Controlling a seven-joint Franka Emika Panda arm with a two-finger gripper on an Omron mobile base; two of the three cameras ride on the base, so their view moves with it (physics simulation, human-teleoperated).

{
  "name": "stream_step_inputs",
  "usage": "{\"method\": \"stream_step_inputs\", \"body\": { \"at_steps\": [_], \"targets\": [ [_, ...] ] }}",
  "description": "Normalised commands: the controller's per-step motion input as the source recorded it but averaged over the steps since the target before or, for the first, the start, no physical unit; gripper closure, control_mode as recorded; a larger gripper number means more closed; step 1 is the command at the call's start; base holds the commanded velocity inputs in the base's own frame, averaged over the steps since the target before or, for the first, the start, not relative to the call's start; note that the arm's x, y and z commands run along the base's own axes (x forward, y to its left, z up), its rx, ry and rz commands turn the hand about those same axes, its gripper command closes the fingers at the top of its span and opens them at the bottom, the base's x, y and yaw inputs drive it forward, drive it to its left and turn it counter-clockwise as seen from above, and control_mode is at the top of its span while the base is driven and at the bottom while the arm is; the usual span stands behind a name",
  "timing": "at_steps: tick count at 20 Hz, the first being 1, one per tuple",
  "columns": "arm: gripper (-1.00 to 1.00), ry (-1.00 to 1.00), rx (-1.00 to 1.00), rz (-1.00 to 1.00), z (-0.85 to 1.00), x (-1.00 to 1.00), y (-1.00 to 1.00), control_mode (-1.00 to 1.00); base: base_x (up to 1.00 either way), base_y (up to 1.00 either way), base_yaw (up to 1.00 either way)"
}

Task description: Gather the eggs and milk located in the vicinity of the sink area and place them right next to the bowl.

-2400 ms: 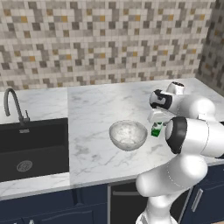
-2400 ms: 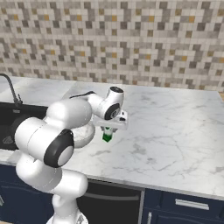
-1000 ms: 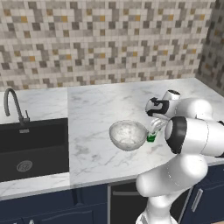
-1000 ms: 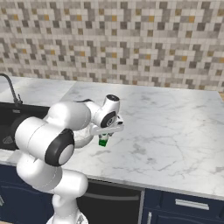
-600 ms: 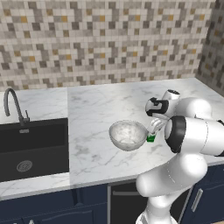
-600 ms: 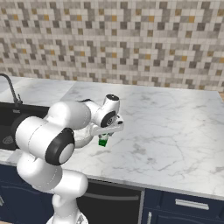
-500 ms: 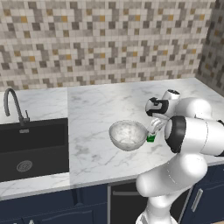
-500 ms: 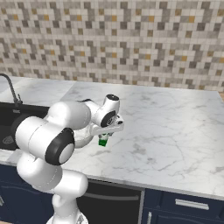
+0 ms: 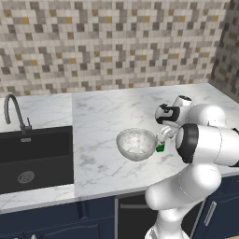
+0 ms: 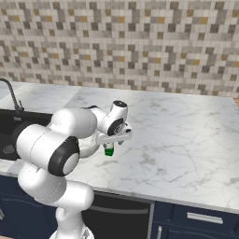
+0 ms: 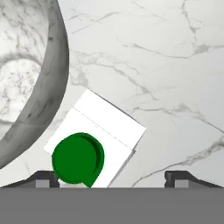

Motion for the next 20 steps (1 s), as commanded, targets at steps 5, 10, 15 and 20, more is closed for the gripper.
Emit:
{"method": "stream_step_inputs", "body": {
  "at_steps": [5, 10, 15, 20],
  "targets": [
    [-1.00, -0.02, 0.00, 0.00, 0.22, -0.23, 0.03, -1.00, 0.00, 0.00, 0.00],
    [-1.00, 0.00, 0.00, -0.05, 0.56, -0.80, 0.00, -1.00, 0.00, 0.00, 0.00],
    [-1.00, 0.00, 0.00, -0.16, 0.79, -0.78, 0.00, -1.00, 0.00, 0.00, 0.00],
    [-1.00, 0.03, 0.00, -0.25, 0.68, -0.56, 0.00, -1.00, 0.00, 0.00, 0.00]
  ]
}}
